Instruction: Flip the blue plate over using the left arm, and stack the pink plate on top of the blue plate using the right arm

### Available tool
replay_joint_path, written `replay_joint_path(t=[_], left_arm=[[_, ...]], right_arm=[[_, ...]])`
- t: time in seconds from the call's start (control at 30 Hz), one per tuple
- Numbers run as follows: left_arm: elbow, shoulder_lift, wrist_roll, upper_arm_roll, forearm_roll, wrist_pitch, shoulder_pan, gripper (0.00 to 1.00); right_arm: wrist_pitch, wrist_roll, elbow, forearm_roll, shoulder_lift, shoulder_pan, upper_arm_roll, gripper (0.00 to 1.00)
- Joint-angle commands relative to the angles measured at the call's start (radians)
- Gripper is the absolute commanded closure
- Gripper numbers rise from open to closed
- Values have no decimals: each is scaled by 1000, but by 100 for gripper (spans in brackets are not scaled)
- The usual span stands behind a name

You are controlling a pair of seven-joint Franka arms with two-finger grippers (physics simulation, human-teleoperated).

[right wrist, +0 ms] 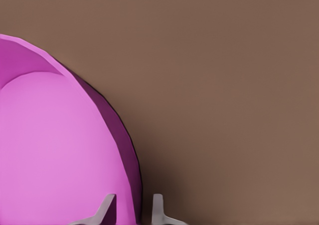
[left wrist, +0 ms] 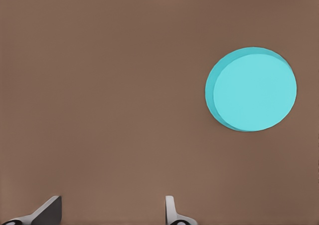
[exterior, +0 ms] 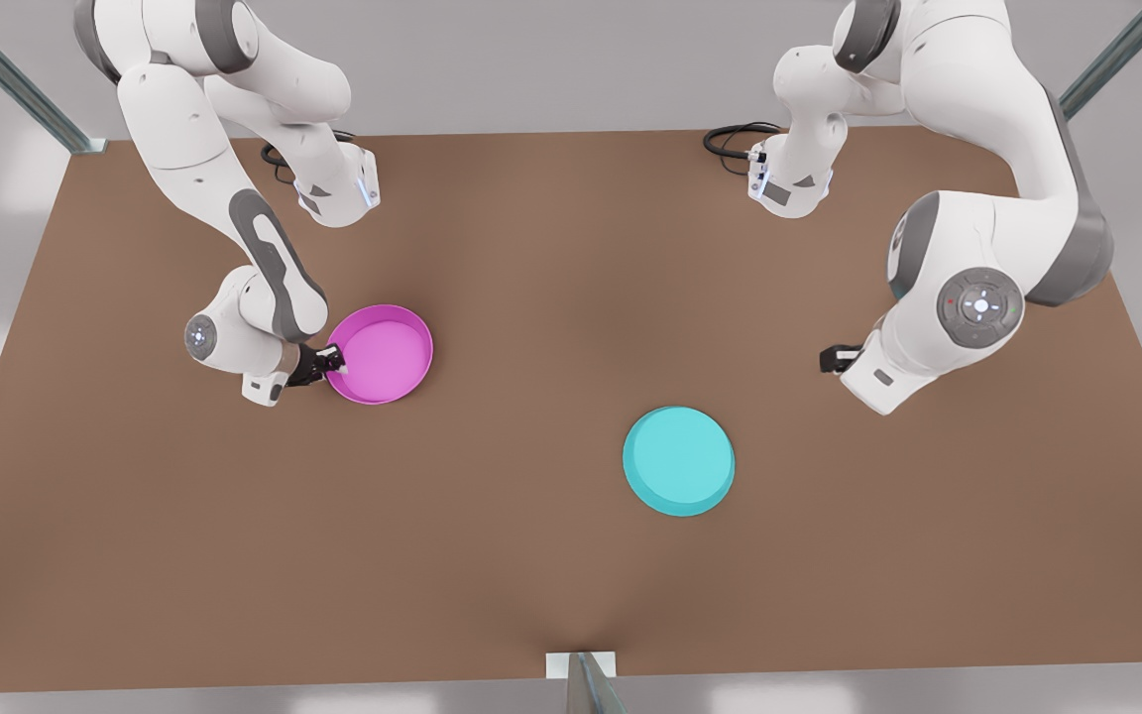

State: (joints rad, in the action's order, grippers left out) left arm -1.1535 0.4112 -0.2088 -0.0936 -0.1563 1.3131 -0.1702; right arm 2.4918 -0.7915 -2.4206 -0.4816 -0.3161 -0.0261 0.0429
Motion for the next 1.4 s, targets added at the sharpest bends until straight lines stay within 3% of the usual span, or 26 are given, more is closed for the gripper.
replay_joint_path(t=[0.0, 0.03, 0.07, 0.53, 0.73, 0.9, 1.1, 1.37], left_arm=[[0, 0, 0, 0, 0, 0, 0, 0], [1, 1, 0, 0, 0, 0, 0, 0], [0, 0, 0, 0, 0, 0, 0, 0], [1, 0, 0, 0, -2, -2, 0, 0], [1, -2, 2, -6, -32, -3, 0, 0], [1, -5, 0, -6, -34, -5, 0, 0], [1, -3, 2, -6, -35, -3, 2, 0], [1, -3, 3, 0, -35, -3, 2, 0]], right_arm=[[-1, 0, 0, 0, 0, 0, 0, 61], [-1, 0, 0, 0, 2, 8, 0, 74], [-1, -3, 0, 0, 2, 9, 0, 79], [-60, 9, 20, -34, 40, 14, 2, 79], [-96, 9, 64, -115, 48, 32, 43, 79], [-100, 120, 150, -287, 40, 216, 41, 79], [-62, 301, 324, -462, -69, 434, 32, 79], [-54, 538, 630, -534, -264, 703, -126, 79]])
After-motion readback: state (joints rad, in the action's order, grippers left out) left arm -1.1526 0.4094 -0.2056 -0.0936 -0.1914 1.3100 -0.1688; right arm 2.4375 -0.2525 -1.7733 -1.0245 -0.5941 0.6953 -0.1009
